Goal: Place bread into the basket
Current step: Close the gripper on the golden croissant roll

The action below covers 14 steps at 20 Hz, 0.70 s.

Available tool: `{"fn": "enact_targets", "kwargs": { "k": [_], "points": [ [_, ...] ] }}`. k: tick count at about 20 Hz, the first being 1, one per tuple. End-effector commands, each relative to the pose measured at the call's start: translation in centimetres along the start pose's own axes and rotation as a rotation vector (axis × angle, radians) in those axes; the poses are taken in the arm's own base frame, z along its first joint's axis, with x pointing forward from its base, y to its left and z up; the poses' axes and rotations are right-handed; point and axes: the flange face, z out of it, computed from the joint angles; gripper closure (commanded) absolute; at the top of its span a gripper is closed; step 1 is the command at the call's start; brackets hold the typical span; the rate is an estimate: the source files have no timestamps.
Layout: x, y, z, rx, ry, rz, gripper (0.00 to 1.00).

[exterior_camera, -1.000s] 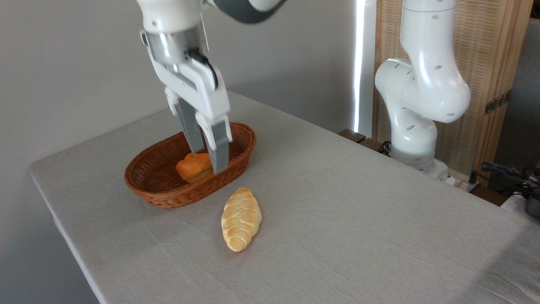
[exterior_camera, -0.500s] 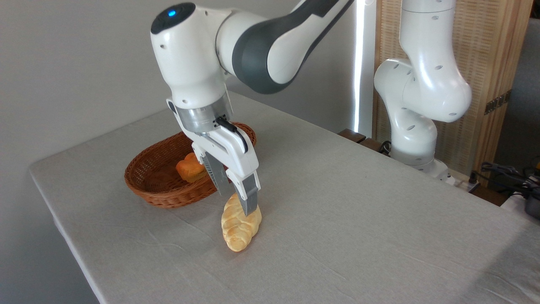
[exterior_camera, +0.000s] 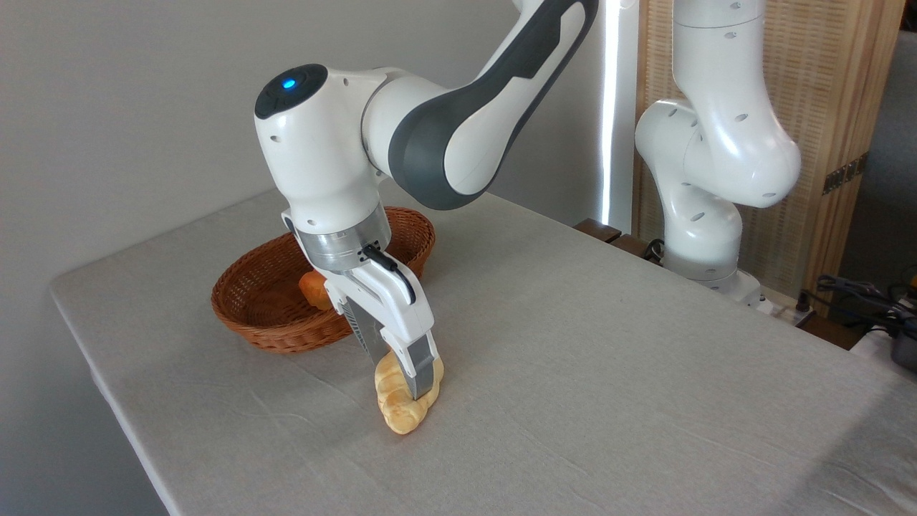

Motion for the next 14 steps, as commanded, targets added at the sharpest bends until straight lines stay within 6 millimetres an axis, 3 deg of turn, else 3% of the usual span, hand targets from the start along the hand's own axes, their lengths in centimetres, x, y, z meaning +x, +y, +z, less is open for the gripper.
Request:
{"fn": "enact_targets", "kwargs": {
  "k": [1,4,5,7,9,11,14],
  "points": [
    [0.21,-0.32,0.55,0.012,-0.006,0.005,0.00],
    [0.41,-0.30,1.15,0.006,-0.015,0.011,0.04],
    [0.48,-0.25,1.24,0.005,-0.016,0.026,0.18],
    [0.38,-0.17,1.40,-0.004,-0.023,0.048,0.57],
    [0.38,-0.17,1.49,-0.006,-0.026,0.063,0.80],
    [0.42,-0.09,1.42,-0.005,-0.025,0.067,0.87],
    [0.36,-0.15,1.42,-0.006,-0.025,0.068,0.87]
  ]
}}
